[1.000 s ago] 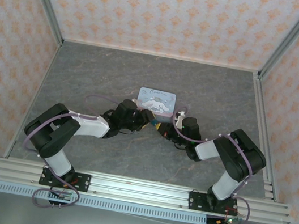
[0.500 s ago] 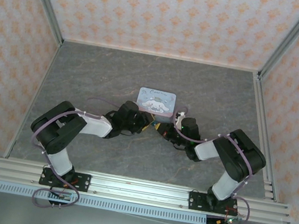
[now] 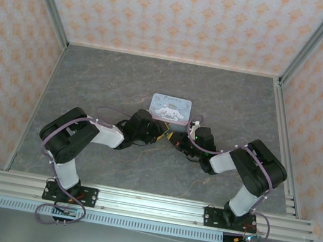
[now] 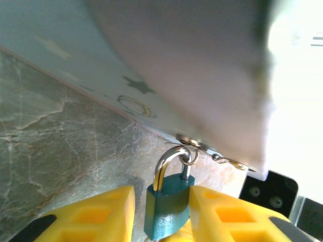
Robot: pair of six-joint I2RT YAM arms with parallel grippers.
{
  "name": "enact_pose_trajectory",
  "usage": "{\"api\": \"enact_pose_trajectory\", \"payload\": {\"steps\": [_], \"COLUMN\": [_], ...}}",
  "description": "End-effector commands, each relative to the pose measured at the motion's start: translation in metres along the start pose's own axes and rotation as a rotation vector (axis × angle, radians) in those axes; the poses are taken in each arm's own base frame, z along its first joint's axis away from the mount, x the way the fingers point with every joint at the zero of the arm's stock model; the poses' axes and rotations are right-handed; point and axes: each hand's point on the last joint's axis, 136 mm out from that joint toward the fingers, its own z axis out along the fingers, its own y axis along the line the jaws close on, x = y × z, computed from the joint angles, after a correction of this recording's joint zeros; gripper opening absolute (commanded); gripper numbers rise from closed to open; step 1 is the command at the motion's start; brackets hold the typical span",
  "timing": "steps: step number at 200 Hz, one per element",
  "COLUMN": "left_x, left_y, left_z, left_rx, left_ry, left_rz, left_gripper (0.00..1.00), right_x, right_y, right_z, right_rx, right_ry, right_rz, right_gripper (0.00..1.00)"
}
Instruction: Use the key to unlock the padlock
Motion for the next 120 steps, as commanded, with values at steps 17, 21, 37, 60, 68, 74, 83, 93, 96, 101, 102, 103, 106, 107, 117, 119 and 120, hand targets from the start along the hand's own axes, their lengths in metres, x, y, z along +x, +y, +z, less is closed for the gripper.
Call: {"api": "enact_pose_trajectory", "payload": {"steps": [17,21,37,60,68,74,83,93,96,101,102,103,106,107,117,119,120], "left_x": [0.002,0.002,0.002,0.002,0.003,0.003,0.003,0.003,0.003,0.002,0.003,0.003,0.003,0.002,0.003,0.002,0.002], "left_y": [0.000,0.000,-0.001,-0.004,-0.006,-0.007,-0.008,-0.009,-0.010,-0.010,-0.010,-0.011,-0.011,-0.011,-0.014,-0.014,-0.014], "left_z": [0.006,0.006,0.006,0.004,0.004,0.003,0.002,0.000,0.000,-0.001,-0.001,-0.001,-0.002,-0.002,-0.004,-0.005,-0.005], "left_rx": [-0.006,-0.006,-0.004,0.002,0.004,0.007,0.008,0.008,0.008,0.006,0.005,0.006,0.005,0.006,0.007,0.007,0.007], "left_ry": [-0.006,-0.005,-0.005,-0.003,-0.001,0.001,0.001,-0.001,0.000,-0.003,-0.002,-0.001,-0.003,-0.004,-0.004,-0.005,-0.005], "left_rz": [-0.007,-0.008,-0.007,-0.005,-0.002,-0.002,-0.002,0.002,0.003,0.004,0.005,0.006,0.007,0.007,0.011,0.011,0.011], "left_gripper": [0.26,0.25,0.21,0.14,0.11,0.10,0.07,0.05,0.05,0.05,0.05,0.05,0.05,0.04,0.03,0.03,0.02], "right_x": [-0.009,-0.009,-0.009,-0.009,-0.009,-0.009,-0.009,-0.010,-0.010,-0.010,-0.010,-0.010,-0.011,-0.011,-0.012,-0.013,-0.013], "right_y": [0.030,0.030,0.030,0.028,0.026,0.023,0.020,0.017,0.016,0.014,0.015,0.014,0.012,0.012,0.007,0.007,0.007], "right_z": [0.002,0.002,0.000,-0.002,-0.004,-0.006,-0.010,-0.014,-0.015,-0.018,-0.018,-0.019,-0.021,-0.022,-0.028,-0.030,-0.030], "right_rx": [-0.092,-0.091,-0.089,-0.056,-0.036,-0.018,0.009,0.042,0.055,0.072,0.073,0.078,0.092,0.097,0.144,0.151,0.156], "right_ry": [-0.026,-0.026,-0.028,-0.028,-0.029,-0.032,-0.040,-0.049,-0.048,-0.049,-0.050,-0.050,-0.052,-0.052,-0.060,-0.064,-0.063], "right_rz": [-0.032,-0.032,-0.034,-0.060,-0.072,-0.082,-0.100,-0.125,-0.135,-0.149,-0.155,-0.158,-0.167,-0.170,-0.199,-0.207,-0.210], "right_gripper": [0.00,0.00,0.00,0.05,0.10,0.15,0.21,0.27,0.29,0.31,0.32,0.32,0.34,0.34,0.38,0.38,0.38]}}
